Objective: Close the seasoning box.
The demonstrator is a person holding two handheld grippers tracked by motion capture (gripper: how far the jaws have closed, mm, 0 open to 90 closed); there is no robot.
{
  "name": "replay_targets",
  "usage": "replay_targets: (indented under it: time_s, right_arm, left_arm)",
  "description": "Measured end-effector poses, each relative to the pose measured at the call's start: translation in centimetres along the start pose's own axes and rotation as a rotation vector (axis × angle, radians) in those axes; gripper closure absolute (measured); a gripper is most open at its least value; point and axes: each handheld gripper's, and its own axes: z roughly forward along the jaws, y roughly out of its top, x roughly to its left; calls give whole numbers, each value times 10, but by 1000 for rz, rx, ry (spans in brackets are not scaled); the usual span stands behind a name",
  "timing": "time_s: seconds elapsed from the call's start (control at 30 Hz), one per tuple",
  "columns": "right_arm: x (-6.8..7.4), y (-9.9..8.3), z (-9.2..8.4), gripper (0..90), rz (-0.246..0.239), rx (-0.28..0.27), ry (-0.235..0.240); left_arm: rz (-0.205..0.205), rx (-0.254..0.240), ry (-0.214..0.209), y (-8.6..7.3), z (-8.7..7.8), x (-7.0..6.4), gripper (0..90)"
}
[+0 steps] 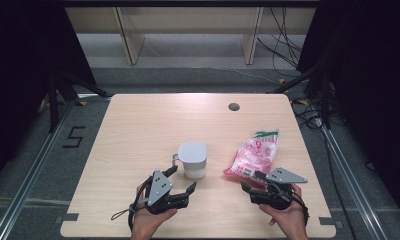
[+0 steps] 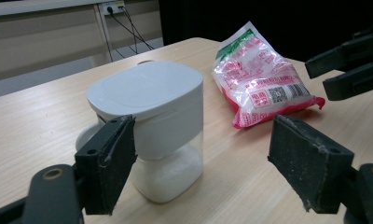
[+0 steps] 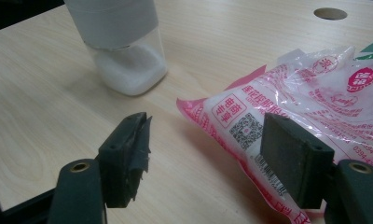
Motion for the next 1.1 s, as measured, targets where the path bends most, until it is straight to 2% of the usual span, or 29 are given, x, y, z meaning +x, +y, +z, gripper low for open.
replay_targets:
  time_s: [0.03, 0.1, 0.17, 0.2, 0.23, 0.27, 0.33, 0.37, 0.4, 0.43, 0.47, 0.5, 0.53, 0.57, 0.6, 0.63, 0.67, 0.7, 0.73, 0.77, 0.8, 0.83, 0.87, 0.9, 0.97, 1.0, 1.03, 1.07, 1.1]
  right_arm:
    - [0, 0, 1, 331, -4, -3, 0]
    - [3, -1, 0, 331, 20, 13, -2]
    - [2, -1, 1, 328, 1, 0, 4]
    - [4, -2, 0, 327, 25, 9, 6]
    - [2, -2, 0, 325, -2, 6, 14]
    - [5, -3, -1, 323, 28, 21, 8]
    - [3, -5, -2, 320, -2, 14, 13]
    - [5, -6, -3, 320, 17, 14, 16]
    - [3, -6, -4, 320, 4, 25, 17]
    - [5, -8, -5, 320, 22, 36, 10]
    - [3, -9, -5, 320, 3, 18, 21]
    - [3, -10, -6, 320, 2, 23, 22]
    - [4, -10, -8, 320, 5, 34, 19]
    - [3, -11, -8, 320, -9, 36, 25]
    - [3, -13, -9, 318, -3, 29, 25]
    - [5, -14, -9, 307, 13, 38, 28]
    - [6, -15, -11, 296, 31, 60, 33]
    - [7, -17, -11, 296, 28, 65, 43]
    - [9, -19, -11, 296, 45, 69, 38]
    - [5, -20, -10, 293, 0, 63, 39]
    - [7, -22, -11, 289, 19, 69, 47]
    - [5, -23, -11, 288, -3, 74, 52]
    - [6, -24, -13, 288, -4, 87, 53]
    - [8, -26, -13, 288, 12, 98, 51]
    - [7, -29, -14, 288, -13, 108, 56]
    - [9, -31, -14, 288, 9, 124, 64]
    - [8, -33, -14, 288, -13, 119, 58]
    - [12, -34, -15, 288, 18, 142, 66]
    - [10, -35, -14, 288, -15, 126, 59]
  left_arm:
    - [-18, -7, -4, -2, 1, -2, 222]
    - [-4, 19, -7, -5, 1, -3, 222]
    - [-20, 17, -17, -8, 2, -5, 222]
    - [-25, 25, -12, -10, 1, -7, 222]
    - [-10, 18, -24, -11, 2, -6, 222]
    - [-31, 31, -16, -13, 2, -8, 222]
    - [-5, 37, -23, -15, 5, -10, 222]
    - [-35, 39, -30, -17, 6, -13, 222]
    - [-19, 54, -33, -17, 6, -13, 223]
    - [-23, 55, -35, -18, 6, -14, 223]
    - [-32, 59, -33, -19, 5, -16, 222]
    - [-2, 45, -42, -19, 5, -16, 222]
    - [-31, 54, -48, -21, 4, -19, 223]
    - [-39, 51, -55, -23, 5, -20, 223]
    - [-30, 60, -52, -24, 5, -20, 223]
    - [-56, 56, -57, -25, 7, -22, 222]
    - [-51, 52, -59, -27, 8, -22, 221]
    - [-23, 68, -64, -27, 8, -21, 222]
    - [-38, 70, -63, -28, 8, -23, 222]
    - [-45, 74, -69, -29, 9, -25, 221]
    - [-42, 78, -69, -29, 9, -27, 221]
    - [-60, 63, -74, -31, 11, -28, 222]
    - [-47, 83, -69, -31, 9, -28, 221]
    - [-56, 83, -64, -33, 9, -30, 221]
    - [-48, 91, -68, -36, 10, -31, 222]
    - [-68, 77, -76, -38, 12, -33, 221]
    - [-47, 88, -75, -38, 11, -33, 222]
    - [-30, 86, -81, -39, 12, -33, 222]
    - [-26, 85, -84, -40, 12, -33, 222]
